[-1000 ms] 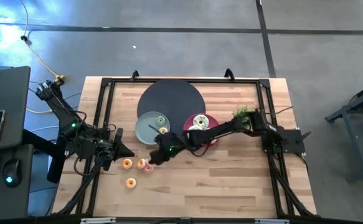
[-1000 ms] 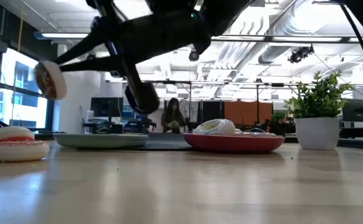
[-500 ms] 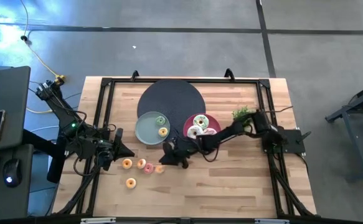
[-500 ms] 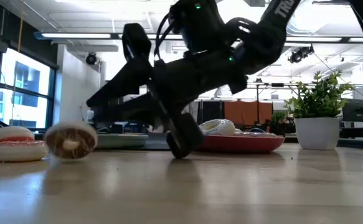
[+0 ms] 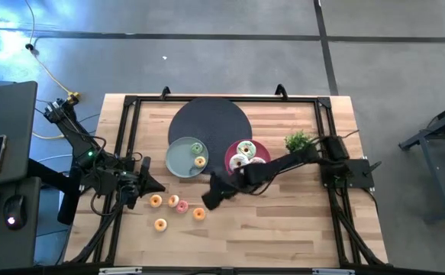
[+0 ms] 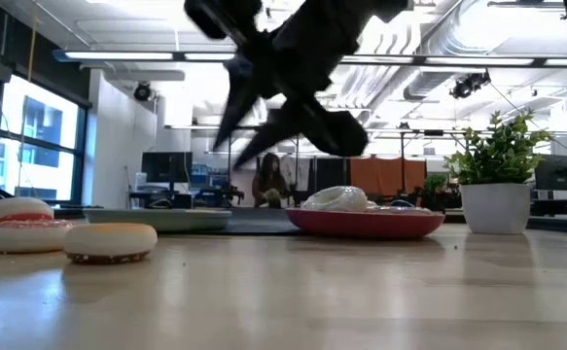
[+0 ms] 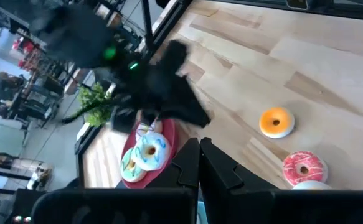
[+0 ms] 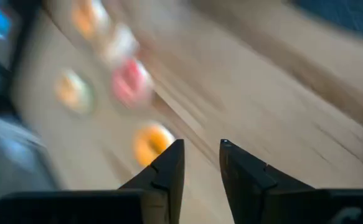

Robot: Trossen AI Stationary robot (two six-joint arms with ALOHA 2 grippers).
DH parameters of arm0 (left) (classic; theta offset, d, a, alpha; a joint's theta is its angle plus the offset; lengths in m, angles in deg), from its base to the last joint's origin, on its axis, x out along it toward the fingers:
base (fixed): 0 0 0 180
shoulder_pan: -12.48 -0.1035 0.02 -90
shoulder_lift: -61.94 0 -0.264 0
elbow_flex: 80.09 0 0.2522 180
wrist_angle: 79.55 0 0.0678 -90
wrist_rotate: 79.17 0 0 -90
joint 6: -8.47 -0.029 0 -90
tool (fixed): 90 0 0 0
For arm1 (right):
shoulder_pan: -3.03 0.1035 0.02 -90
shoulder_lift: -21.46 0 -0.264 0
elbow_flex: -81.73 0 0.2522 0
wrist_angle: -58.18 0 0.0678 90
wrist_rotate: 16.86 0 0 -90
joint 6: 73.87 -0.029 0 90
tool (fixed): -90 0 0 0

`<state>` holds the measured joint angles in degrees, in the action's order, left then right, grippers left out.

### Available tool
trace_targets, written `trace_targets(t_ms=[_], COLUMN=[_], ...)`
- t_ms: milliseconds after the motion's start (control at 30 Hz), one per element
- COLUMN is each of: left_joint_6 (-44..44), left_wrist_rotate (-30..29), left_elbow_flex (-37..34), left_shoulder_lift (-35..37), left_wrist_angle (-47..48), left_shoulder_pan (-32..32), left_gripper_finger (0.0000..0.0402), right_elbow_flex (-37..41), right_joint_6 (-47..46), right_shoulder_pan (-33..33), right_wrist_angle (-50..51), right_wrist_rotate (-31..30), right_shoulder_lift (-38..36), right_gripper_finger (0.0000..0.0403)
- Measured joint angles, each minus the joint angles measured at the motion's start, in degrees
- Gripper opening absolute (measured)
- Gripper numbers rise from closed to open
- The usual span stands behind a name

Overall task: Pick & Place donuts
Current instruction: Put the small brown doughnut on the blue plate

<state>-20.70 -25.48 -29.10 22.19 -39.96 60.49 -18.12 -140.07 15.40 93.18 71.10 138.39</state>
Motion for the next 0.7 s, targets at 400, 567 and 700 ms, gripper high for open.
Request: trace_targets(t_ms=[400,567,700], left_joint_6=[-2.6,-5.2,-11.7], left_wrist_rotate=[5.3,9.0,9.8], left_elbow_flex=[0.0,0.0,0.0], left_shoulder_lift=[-7.9,-13.8,-19.0], left_wrist_angle=[-2.5,-5.0,-8.6], left_shoulder_pan=[0.0,-2.6,-5.9], left_gripper_finger=[0.0,0.0,0.0], right_elbow_flex=[-7.9,-7.8,-7.9], right_joint_6=[12.2,11.8,16.7], right_shoulder_pan=[4.9,6.3,6.8], right_wrist_angle=[6.6,5.6,4.0], right_wrist_rotate=[0.3,-2.2,-3.3], right_shoulder_lift=[6.2,6.2,6.2], right_gripper_finger=[0.0004,0.0007,0.0003])
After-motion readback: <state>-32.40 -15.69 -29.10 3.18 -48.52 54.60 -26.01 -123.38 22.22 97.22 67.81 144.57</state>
